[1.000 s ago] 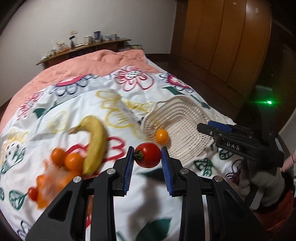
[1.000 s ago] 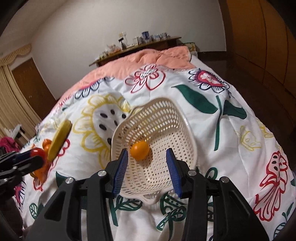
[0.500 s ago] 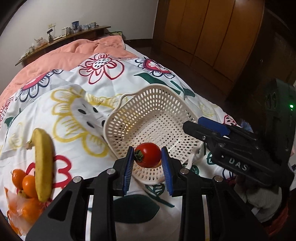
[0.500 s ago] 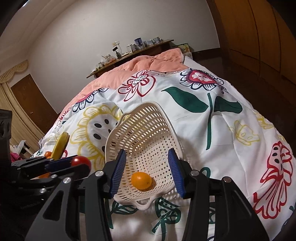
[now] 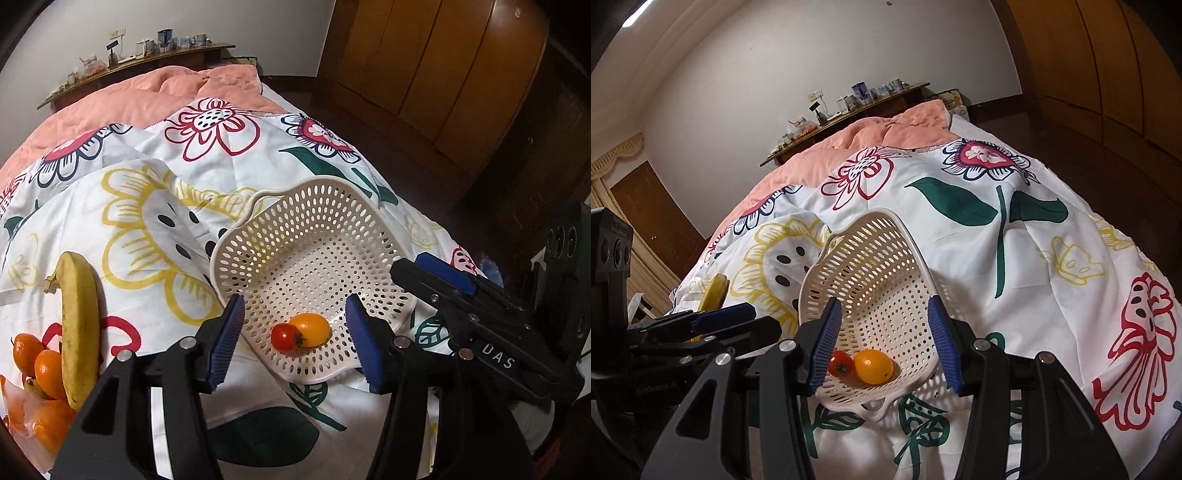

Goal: Organize fruits
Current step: 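Lower the red tomato into the basket and open the left gripper, then withdraw both grippers from the basket back toward the fruit pile, then grasp the second red tomato with the left gripper while the right gripper grasps the yellow banana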

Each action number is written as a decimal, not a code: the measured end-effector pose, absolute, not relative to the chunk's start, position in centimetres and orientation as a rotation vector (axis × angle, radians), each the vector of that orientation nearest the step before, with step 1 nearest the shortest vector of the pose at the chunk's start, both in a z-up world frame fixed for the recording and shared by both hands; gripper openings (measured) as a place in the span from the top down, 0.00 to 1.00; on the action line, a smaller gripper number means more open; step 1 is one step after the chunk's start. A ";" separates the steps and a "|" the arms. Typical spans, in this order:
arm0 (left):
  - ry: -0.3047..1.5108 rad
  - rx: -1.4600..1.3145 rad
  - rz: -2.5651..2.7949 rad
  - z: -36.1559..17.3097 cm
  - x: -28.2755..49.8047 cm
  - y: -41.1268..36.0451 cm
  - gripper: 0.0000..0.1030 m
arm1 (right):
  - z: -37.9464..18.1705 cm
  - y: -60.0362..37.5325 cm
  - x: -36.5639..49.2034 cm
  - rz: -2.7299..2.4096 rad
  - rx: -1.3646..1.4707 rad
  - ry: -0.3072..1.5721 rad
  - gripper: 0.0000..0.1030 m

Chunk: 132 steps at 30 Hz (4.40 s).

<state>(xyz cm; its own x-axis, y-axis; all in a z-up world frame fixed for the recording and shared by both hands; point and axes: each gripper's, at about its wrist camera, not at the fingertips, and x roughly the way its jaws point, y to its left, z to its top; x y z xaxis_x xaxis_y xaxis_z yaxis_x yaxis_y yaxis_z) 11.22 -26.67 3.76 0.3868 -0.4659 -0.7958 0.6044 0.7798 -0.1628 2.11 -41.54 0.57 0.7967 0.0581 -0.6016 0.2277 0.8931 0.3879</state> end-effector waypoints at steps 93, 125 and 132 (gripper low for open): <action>0.717 0.009 -0.168 5.7 8.0 0.3 0.08 | 4.1 -23.2 7.4 0.107 0.194 0.790 0.11; 0.838 0.057 -0.233 2.2 9.3 2.0 0.59 | 3.6 -22.3 8.2 0.137 0.180 0.825 0.20; 0.820 0.015 -0.259 2.6 8.6 2.8 0.62 | 3.6 -22.3 8.1 0.137 0.181 0.825 0.20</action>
<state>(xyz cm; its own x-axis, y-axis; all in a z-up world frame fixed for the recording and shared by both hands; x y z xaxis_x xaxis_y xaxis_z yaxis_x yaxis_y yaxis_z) 8.63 2.82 2.62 0.6529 -0.2222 -0.7241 0.2336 0.9685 -0.0866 8.15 -22.31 3.64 0.6712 0.1909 -0.7162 -0.0508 0.9758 0.2125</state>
